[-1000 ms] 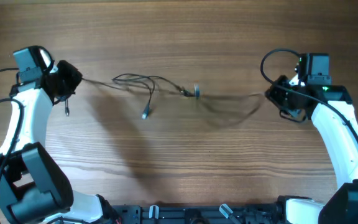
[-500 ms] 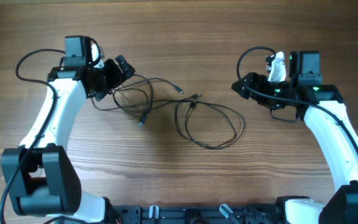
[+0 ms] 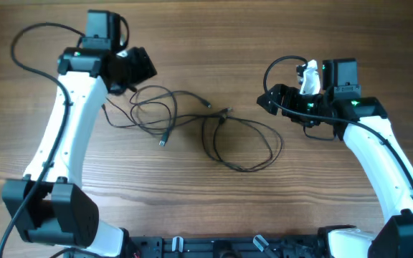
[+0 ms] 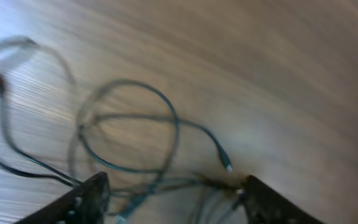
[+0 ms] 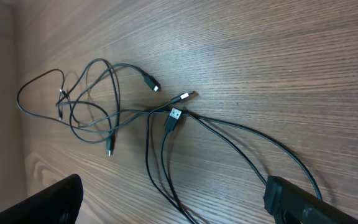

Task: Untangle cables
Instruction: 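Move both grippers back toward the loosened cables in the center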

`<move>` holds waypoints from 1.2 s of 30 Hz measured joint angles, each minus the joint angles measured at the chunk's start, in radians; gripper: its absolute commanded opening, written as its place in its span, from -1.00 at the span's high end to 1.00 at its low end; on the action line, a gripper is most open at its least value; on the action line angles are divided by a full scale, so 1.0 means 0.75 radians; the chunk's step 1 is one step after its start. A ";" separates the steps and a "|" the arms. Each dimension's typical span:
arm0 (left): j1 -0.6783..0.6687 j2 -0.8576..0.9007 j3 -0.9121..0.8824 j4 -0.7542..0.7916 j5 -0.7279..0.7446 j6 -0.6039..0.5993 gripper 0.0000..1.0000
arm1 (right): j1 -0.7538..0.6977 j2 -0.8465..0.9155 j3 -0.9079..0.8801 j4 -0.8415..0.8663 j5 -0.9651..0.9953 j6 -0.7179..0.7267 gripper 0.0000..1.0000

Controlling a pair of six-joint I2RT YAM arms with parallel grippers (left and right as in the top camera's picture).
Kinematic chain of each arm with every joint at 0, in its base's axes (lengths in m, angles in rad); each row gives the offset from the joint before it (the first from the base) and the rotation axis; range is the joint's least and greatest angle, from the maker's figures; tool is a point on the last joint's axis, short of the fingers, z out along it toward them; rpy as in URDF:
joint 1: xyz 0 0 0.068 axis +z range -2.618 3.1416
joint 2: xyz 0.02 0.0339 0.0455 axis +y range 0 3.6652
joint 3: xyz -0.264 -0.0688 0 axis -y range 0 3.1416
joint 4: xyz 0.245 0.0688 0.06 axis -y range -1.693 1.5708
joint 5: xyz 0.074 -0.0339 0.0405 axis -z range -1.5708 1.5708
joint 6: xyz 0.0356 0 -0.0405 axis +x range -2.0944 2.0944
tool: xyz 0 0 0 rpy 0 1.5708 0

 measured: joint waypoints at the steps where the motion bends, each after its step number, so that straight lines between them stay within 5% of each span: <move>1: -0.020 0.002 -0.046 0.008 0.015 -0.048 -0.25 | 0.000 0.000 0.001 -0.002 0.000 0.000 -0.91; 5: -0.095 0.102 -0.288 0.111 0.037 -0.196 -0.42 | 0.000 0.000 0.000 -0.001 0.015 0.000 -0.93; 6: -0.108 0.118 -0.321 0.148 0.021 -0.222 -0.30 | 0.000 0.000 0.000 -0.001 0.026 0.000 -0.93; 8: -0.122 0.140 -0.343 0.169 -0.045 -0.274 0.33 | 0.000 0.000 0.001 -0.001 0.040 0.000 -0.92; 10: -0.121 0.144 -0.344 0.230 -0.119 -0.303 0.61 | 0.000 0.000 0.000 0.000 0.045 -0.001 -0.93; 11: -0.121 0.144 -0.344 0.281 -0.149 -0.310 0.92 | 0.001 0.000 0.000 0.001 0.046 -0.001 -0.95; 16: -0.121 0.146 -0.346 0.624 -0.116 -0.313 0.92 | 0.001 0.000 0.000 0.011 0.042 -0.001 -0.93; 25: -0.121 -0.240 -0.280 1.356 0.726 -0.258 0.92 | 0.001 -0.003 0.000 0.539 -0.389 -0.077 -0.99; 28: -0.130 -0.346 -0.253 1.229 0.789 -0.258 0.92 | 0.001 -0.003 0.000 0.622 -0.426 -0.077 -0.99; 31: -0.206 -0.291 -0.249 0.797 0.780 -0.212 0.92 | 0.001 -0.003 0.000 0.561 -0.402 -0.077 -0.99; 35: -0.371 -0.136 -0.261 0.492 0.626 -0.036 0.92 | 0.001 -0.003 0.000 0.416 -0.293 -0.078 -1.00; 36: -0.407 -0.111 -0.261 0.459 0.531 -0.011 0.59 | 0.001 -0.003 0.000 0.402 -0.278 -0.077 -1.00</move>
